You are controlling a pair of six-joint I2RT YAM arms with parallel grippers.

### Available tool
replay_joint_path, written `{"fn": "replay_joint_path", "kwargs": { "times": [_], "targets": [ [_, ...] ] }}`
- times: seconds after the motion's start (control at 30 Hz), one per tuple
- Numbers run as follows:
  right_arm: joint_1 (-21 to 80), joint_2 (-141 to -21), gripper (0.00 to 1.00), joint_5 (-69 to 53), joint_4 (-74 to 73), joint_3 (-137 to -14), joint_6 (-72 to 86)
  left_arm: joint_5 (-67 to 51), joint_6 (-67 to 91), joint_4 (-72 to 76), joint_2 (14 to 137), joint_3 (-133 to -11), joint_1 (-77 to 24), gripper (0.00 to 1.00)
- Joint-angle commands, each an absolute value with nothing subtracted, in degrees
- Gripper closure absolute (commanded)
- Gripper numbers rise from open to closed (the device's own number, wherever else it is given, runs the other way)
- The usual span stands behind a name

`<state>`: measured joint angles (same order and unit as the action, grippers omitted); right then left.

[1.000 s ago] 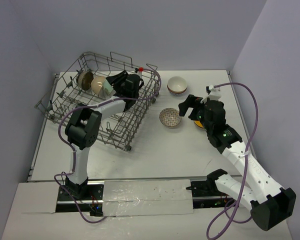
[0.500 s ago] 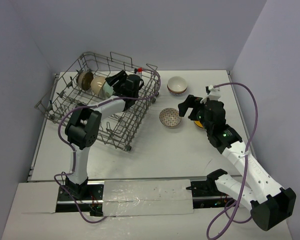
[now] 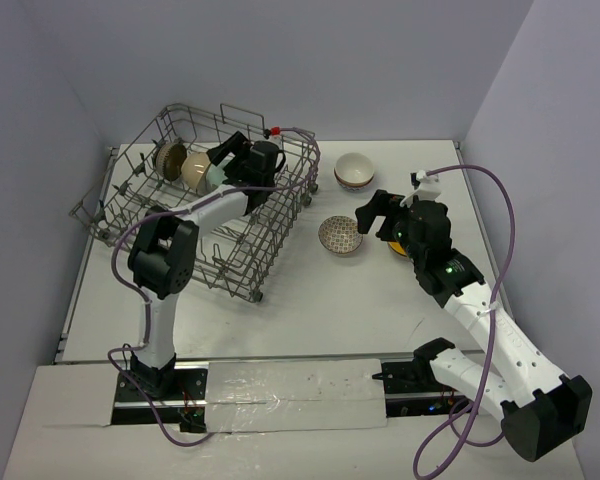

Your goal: Load the bowls into the dish rack

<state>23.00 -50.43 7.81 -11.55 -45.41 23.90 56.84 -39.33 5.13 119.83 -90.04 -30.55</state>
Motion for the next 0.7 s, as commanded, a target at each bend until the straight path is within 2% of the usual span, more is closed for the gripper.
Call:
{"fn": "replay_joint_path", "kwargs": {
  "times": [0.0,0.4,0.67],
  "targets": [
    [23.03,-50.36,0.03,7.38,-9.76,-46.32,23.29,51.7,-31.83,0.36,114.88,-93.25,-30.41,0.1],
    [23.03,-50.27,0.04,5.89,-10.81,-47.11,22.24,36.57,-16.45,-10.45,106.79,-94.65,-28.74,0.05],
    [23.03,-53.34,0.07,7.38,-14.5,-48.95,23.11,27.7,-4.41,-16.25,100.2,-98.17,-24.17,0.03]
  ]
}}
